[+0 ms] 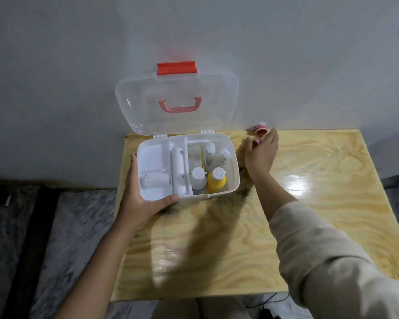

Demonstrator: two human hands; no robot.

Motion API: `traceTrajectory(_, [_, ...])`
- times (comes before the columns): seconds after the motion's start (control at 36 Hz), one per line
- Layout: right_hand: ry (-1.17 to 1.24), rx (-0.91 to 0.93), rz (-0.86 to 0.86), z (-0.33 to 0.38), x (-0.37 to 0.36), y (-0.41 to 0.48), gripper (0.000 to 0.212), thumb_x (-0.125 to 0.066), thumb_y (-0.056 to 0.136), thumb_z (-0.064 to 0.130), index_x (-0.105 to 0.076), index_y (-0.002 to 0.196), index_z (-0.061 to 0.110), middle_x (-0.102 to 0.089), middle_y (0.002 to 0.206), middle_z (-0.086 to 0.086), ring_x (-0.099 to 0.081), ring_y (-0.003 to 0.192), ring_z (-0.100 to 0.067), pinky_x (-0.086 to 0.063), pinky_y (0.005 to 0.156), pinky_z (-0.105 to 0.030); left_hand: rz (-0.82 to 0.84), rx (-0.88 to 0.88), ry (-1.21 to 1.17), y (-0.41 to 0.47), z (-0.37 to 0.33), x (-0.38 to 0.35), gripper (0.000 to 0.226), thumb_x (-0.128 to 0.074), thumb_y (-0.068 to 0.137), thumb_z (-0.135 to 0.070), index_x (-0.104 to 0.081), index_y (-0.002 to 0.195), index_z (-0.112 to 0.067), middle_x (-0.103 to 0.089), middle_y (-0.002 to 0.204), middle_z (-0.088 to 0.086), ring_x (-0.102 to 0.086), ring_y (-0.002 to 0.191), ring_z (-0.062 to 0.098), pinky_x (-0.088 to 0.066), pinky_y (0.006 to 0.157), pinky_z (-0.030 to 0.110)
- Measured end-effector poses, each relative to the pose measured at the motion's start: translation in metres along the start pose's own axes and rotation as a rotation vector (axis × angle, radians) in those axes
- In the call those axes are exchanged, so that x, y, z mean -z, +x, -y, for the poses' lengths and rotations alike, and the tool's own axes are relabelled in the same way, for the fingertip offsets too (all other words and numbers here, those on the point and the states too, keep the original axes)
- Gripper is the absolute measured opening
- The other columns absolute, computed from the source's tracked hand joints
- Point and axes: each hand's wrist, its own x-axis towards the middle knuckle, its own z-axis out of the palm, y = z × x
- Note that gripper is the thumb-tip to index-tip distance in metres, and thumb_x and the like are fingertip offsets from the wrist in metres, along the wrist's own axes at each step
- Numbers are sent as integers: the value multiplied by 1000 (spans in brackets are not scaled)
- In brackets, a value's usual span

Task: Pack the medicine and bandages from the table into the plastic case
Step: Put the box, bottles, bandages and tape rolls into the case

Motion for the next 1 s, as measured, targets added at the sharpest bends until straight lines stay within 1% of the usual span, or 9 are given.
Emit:
traceTrajectory(0.14, [61,26,-102,11,-16,12,56,-61,85,23,-36,130,2,-40,133,-19,-42,120,-33,-39,101,-41,1,-10,-32,5,5,0,133,-89,47,-54,-9,151,-33,-20,158,-7,-23,144,13,-27,114,50])
traceTrajectory(0.25, [46,-40,-169,16,-22,16,55,-60,87,24,-36,131,1,-45,127,-19,-41,118,-34,-34,101,-40,-5,-14,-56,3,5,-2,134,-88,47,-55,-8,151,-32,-18,158,-7,-22,144,12,-28,114,50])
traceTrajectory(0.36, [59,-67,-217,19,-22,19,48,-57,88,17,-38,128,1,-46,128,-18,-41,119,-33,-31,99,-36,-28,-7,-49,0,3,-3,139,-84,43,-64,-5,152,-32,-14,158,-16,-18,144,3,-24,117,45])
traceTrajectory(0.58, [38,81,-108,9,-13,2,27,-51,88,8,-47,112,-4,-49,117,-22,-44,107,-38,-37,90,-40,-34,3,-52,0,2,-5,136,-86,45,-58,-5,151,-33,-15,157,-18,-18,143,1,-26,117,44])
traceTrajectory(0.78, [148,82,13,0,15,-33,20,-52,88,7,-48,107,0,-50,112,-18,-45,106,-31,-35,85,-26,-21,-3,-76,2,5,-5,134,-88,45,-57,-8,150,-35,-17,157,-15,-19,144,4,-26,116,45])
traceTrajectory(0.86, [206,31,21,11,34,-42,22,-52,91,10,-48,110,1,-50,113,-16,-49,103,-27,-35,79,-14,-19,1,-96,0,3,-5,132,-87,45,-52,-9,150,-35,-19,155,-20,-19,141,-3,-25,117,35])
traceTrajectory(0.92, [279,38,5,28,47,-46,24,-54,90,11,-49,111,0,-52,112,-17,-51,96,-23,-34,69,-4,-22,-12,-100,-2,1,-5,128,-87,46,-48,-11,149,-36,-21,149,-31,-20,134,-16,-25,110,14])
traceTrajectory(0.97, [311,75,-1,52,59,-49,29,-57,90,14,-49,114,1,-55,113,-16,-52,93,-18,-35,69,-6,-27,-10,-102,-3,0,-6,127,-91,50,-37,-10,148,-37,-18,137,-43,-20,124,-28,-22,96,-2])
traceTrajectory(1.0, [317,106,12,66,63,-51,31,-58,89,17,-49,116,2,-56,114,-15,-53,94,-18,-37,74,-11,-29,-6,-112,-4,0,-5,125,-92,53,-31,-11,148,-37,-18,136,-43,-21,123,-27,-22,94,-2])
